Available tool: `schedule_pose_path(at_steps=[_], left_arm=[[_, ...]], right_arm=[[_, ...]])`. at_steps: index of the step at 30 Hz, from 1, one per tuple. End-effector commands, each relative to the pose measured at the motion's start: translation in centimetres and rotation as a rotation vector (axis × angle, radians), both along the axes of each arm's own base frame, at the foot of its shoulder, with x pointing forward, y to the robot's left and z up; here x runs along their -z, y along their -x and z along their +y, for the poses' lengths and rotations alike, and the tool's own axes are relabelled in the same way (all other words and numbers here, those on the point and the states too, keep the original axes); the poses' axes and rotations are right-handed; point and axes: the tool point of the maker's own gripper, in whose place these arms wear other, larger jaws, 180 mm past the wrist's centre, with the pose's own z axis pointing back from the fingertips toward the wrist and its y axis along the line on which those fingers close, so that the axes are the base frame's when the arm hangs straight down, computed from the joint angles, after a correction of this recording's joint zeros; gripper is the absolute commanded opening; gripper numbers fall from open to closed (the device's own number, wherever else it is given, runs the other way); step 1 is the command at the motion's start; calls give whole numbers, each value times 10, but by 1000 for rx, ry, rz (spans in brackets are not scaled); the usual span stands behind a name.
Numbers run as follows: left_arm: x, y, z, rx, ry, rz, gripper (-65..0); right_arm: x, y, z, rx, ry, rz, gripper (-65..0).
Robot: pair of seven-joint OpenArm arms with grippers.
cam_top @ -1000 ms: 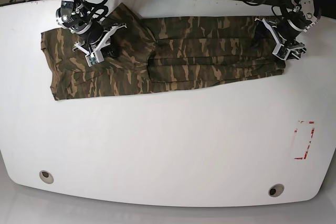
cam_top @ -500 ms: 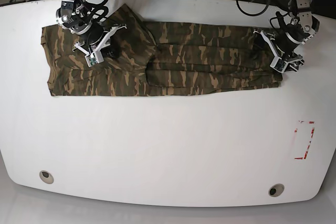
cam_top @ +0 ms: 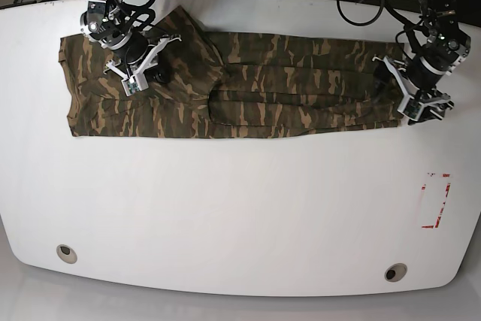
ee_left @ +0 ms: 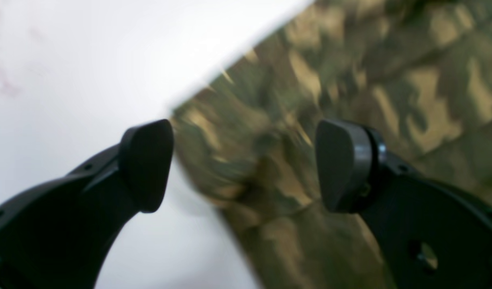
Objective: Layout the t-shirt on the table in an organized manner, then fold the t-shirt properly
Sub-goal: 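Drag the shirt strip away from the base with both grippers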
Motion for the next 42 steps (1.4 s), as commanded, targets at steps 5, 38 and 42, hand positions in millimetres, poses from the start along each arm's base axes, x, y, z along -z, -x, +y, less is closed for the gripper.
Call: schedule_pose_path(at_steps=[5,38,42], left_arm=[[-40,4,51,-169,5,-41,-125],[10,22,53,-305,453,136,-121],[16,20,45,-287,467,157,-121]], right_arm=[[16,16,-16,-4,98,100,-650],[18,17,-4,-40,88,105,-650],[18,17,-4,-40,88,105,-650]])
